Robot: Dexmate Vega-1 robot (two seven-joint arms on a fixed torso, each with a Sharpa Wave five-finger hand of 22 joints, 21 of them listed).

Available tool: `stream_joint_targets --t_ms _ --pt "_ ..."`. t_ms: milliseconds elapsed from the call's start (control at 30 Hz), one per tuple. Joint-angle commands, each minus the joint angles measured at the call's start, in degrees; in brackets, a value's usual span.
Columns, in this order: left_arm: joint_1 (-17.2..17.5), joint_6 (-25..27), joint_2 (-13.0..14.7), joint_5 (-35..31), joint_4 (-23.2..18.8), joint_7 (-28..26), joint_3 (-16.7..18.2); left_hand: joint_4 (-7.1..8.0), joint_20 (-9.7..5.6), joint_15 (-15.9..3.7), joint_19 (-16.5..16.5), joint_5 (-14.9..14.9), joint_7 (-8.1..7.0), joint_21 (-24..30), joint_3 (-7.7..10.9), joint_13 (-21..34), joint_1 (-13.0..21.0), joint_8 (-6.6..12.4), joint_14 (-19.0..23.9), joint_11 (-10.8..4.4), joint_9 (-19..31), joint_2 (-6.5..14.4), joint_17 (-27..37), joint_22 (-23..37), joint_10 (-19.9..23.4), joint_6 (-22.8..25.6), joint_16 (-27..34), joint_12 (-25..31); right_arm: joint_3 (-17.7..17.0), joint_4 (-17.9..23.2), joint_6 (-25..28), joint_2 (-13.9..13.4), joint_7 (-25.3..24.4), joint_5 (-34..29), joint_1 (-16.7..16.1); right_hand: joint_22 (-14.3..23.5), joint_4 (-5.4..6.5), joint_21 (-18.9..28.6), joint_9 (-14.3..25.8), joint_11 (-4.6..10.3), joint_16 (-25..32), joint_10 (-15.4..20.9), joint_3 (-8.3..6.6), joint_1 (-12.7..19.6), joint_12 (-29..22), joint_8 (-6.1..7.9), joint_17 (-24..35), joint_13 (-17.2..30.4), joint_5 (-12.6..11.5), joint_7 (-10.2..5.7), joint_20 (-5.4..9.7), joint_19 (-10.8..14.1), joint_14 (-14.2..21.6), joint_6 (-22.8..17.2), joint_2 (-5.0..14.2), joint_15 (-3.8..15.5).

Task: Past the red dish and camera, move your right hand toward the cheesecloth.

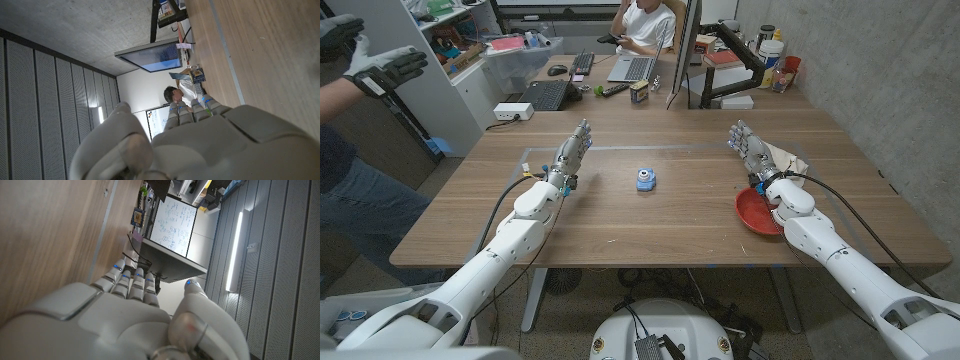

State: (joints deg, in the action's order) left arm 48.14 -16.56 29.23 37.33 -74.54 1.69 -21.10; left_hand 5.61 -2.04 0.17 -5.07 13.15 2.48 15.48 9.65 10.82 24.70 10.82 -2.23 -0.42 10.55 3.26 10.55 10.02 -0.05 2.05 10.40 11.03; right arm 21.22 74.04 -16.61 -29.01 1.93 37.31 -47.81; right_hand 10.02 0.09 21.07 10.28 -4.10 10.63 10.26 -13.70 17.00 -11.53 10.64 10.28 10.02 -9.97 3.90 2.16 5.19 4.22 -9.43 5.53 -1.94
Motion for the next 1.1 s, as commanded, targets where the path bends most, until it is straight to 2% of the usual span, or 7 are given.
stream_joint_targets --t_ms 33,1100 --pt "0.0 0.1 0.0 0.1 -0.2 -0.1 0.1 -0.01 -3.25 -0.02 -0.4 0.2 0.42 0.1 0.34 0.1 0.5 0.33 -0.7 -0.02 0.1 0.1 0.1 0.1 0.0 -0.1 0.4 0.4 0.2 -0.4 -0.1 0.2 0.2 0.0 0.3 0.3 0.01 0.2 0.2 0.09 0.3 0.5 -0.44 0.6 -0.4 0.33 0.3 0.3 -0.4 -0.04 0.81 0.5 0.5 -0.5 0.02 0.03" --pt "0.8 0.7 0.6 -0.1 -1.6 -0.4 -0.1 -0.08 -2.6 -0.11 -0.5 0.1 0.17 -0.6 0.14 0.1 0.6 0.36 -0.7 -0.35 0.1 0.3 0.1 0.2 -0.1 -0.1 0.4 0.5 0.1 1.3 -0.2 -1.4 -0.5 -1.6 0.1 0.3 -0.17 -0.4 0.2 0.51 0.3 0.5 -0.44 0.5 -0.3 0.27 0.3 0.3 -0.4 -0.26 0.83 0.7 0.6 -0.4 0.11 0.21"
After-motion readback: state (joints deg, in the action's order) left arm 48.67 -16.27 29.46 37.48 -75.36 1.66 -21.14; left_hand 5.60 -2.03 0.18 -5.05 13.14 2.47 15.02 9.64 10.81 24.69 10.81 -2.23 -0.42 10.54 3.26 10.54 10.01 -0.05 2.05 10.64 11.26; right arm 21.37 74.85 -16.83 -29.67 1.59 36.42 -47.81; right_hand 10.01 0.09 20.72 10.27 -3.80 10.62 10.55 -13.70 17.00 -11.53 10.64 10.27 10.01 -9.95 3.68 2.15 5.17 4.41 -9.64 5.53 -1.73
